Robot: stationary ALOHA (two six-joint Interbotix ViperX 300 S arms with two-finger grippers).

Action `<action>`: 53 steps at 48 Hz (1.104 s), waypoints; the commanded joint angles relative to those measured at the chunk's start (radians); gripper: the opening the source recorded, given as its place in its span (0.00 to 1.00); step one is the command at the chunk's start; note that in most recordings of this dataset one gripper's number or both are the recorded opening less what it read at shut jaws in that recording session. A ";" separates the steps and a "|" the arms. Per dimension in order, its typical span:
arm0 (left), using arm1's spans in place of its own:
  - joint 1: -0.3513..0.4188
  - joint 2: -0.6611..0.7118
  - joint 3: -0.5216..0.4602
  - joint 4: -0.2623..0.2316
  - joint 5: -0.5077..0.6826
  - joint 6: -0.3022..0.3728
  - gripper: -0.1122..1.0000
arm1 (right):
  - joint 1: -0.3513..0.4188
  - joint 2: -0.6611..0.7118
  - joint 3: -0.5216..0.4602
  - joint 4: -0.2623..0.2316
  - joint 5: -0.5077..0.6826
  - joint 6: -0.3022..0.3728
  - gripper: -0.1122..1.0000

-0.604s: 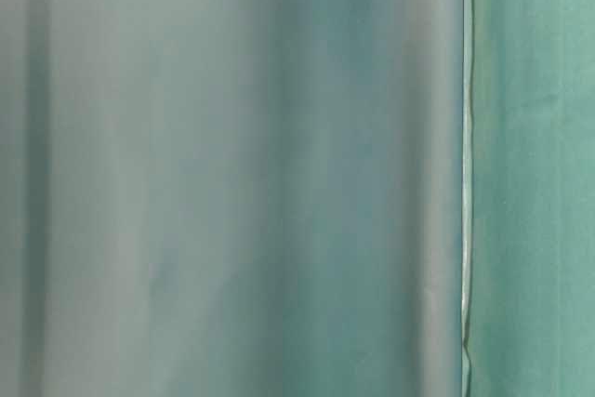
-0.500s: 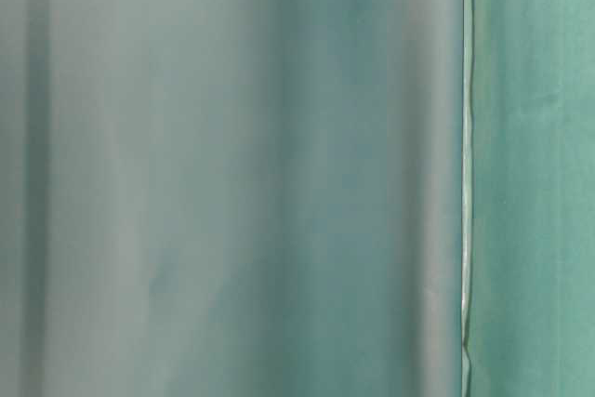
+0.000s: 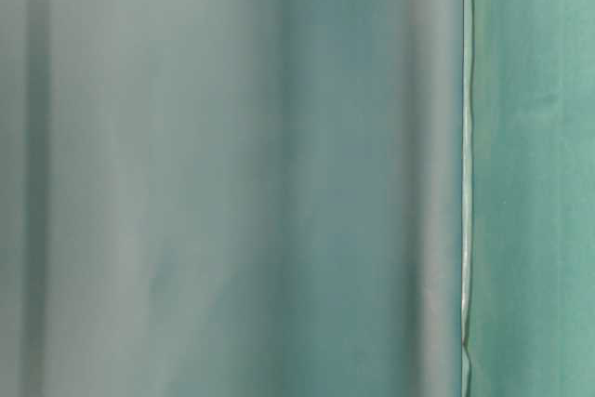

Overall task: Peel off the Velcro with your right arm.
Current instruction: 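Move the open left gripper toward the looped end of the black Velcro strap, then lower the left gripper over the strap near its loop and close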

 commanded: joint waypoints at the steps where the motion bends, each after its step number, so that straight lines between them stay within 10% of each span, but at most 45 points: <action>1: 0.002 0.043 -0.035 -0.003 -0.021 -0.003 0.12 | -0.002 0.006 -0.002 -0.002 -0.021 0.000 0.02; 11: -0.002 0.132 -0.094 -0.006 -0.021 -0.028 0.56 | -0.002 -0.005 0.014 -0.002 -0.028 0.000 0.22; 20: -0.002 0.189 -0.130 -0.006 -0.020 -0.028 0.97 | -0.003 -0.006 0.017 -0.002 -0.028 0.000 0.70; 24: -0.003 0.216 -0.143 -0.006 -0.020 -0.028 0.98 | -0.003 -0.006 0.020 -0.002 -0.029 0.000 0.83; 53: 0.002 0.454 -0.310 -0.006 -0.005 -0.020 0.97 | -0.005 0.000 0.028 -0.002 -0.048 0.000 0.82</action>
